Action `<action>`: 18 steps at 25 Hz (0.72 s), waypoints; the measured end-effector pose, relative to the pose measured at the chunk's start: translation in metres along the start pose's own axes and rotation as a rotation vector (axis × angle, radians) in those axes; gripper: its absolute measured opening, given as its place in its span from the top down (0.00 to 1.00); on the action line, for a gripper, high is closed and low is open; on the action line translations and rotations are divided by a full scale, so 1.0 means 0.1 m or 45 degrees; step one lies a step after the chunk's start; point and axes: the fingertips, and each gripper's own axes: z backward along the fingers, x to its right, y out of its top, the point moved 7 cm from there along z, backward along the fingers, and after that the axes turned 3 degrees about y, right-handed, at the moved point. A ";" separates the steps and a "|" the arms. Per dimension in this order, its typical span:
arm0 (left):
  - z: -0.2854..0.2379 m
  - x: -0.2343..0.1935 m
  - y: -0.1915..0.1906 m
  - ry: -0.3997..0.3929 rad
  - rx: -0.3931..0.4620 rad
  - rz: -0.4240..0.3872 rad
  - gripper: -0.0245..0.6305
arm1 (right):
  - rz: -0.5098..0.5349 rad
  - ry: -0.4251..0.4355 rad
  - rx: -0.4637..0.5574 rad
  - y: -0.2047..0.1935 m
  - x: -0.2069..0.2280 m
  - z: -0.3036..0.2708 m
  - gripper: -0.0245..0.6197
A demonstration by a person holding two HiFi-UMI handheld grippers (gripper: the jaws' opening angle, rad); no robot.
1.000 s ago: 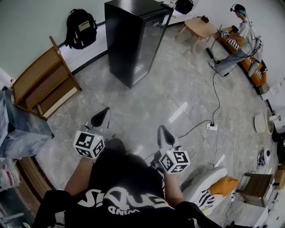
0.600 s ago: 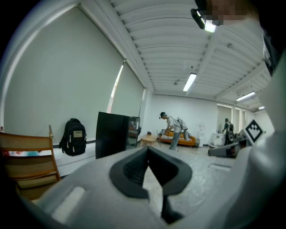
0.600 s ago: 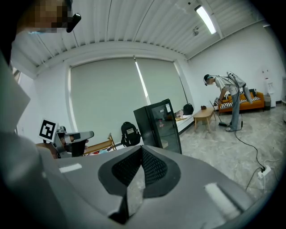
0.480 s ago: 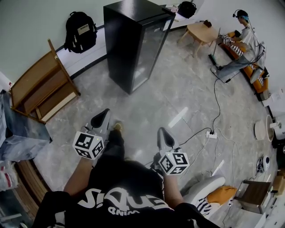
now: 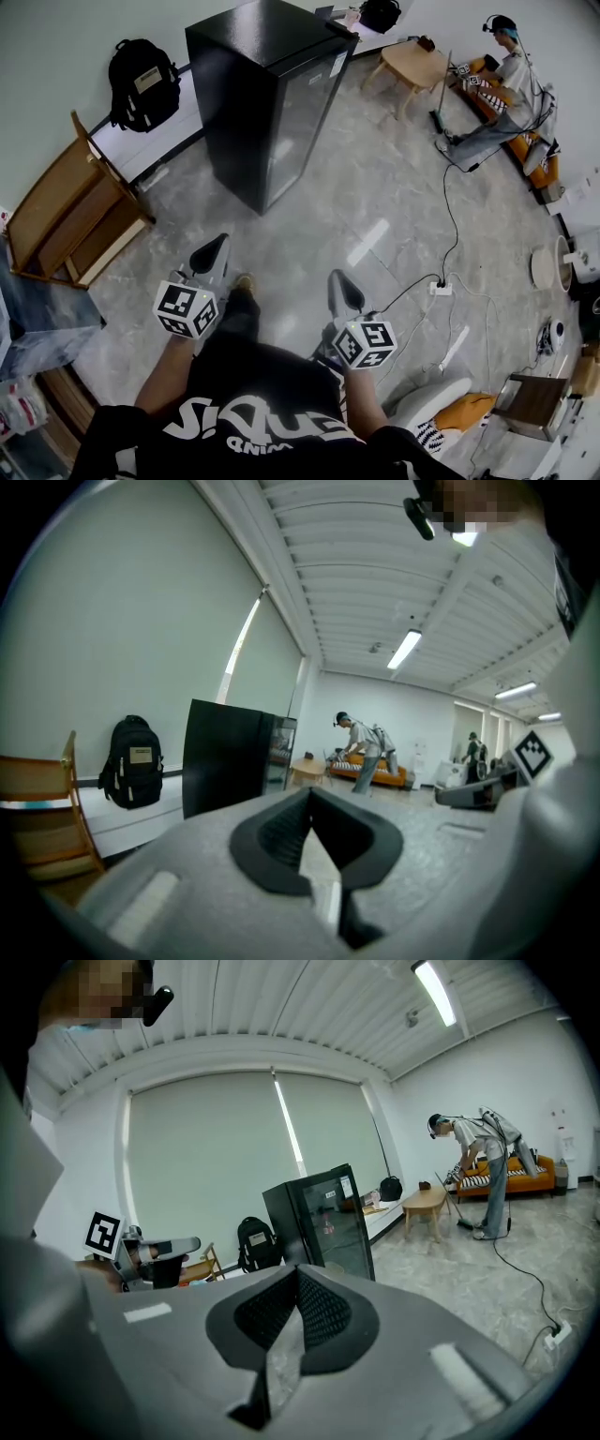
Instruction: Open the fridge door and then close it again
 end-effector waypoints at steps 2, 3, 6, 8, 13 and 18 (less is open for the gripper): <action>-0.21 -0.15 0.10 -0.012 -0.006 0.004 0.96 | 0.001 -0.013 0.004 0.15 0.06 -0.23 0.97; -0.30 -0.22 0.14 -0.017 -0.011 0.005 0.96 | 0.002 -0.018 0.008 0.23 0.08 -0.34 0.97; -0.56 -0.43 0.25 -0.035 -0.027 0.011 0.96 | 0.002 -0.028 0.020 0.43 0.11 -0.68 0.97; -0.72 -0.57 0.31 -0.052 -0.033 0.013 0.96 | 0.007 -0.032 0.028 0.54 0.11 -0.91 0.97; -1.07 -0.87 0.47 -0.102 -0.036 -0.018 0.96 | 0.010 -0.044 0.059 0.81 0.10 -1.37 0.97; -1.33 -1.03 0.61 -0.131 -0.014 -0.010 0.96 | 0.002 -0.073 0.070 0.91 0.16 -1.58 0.97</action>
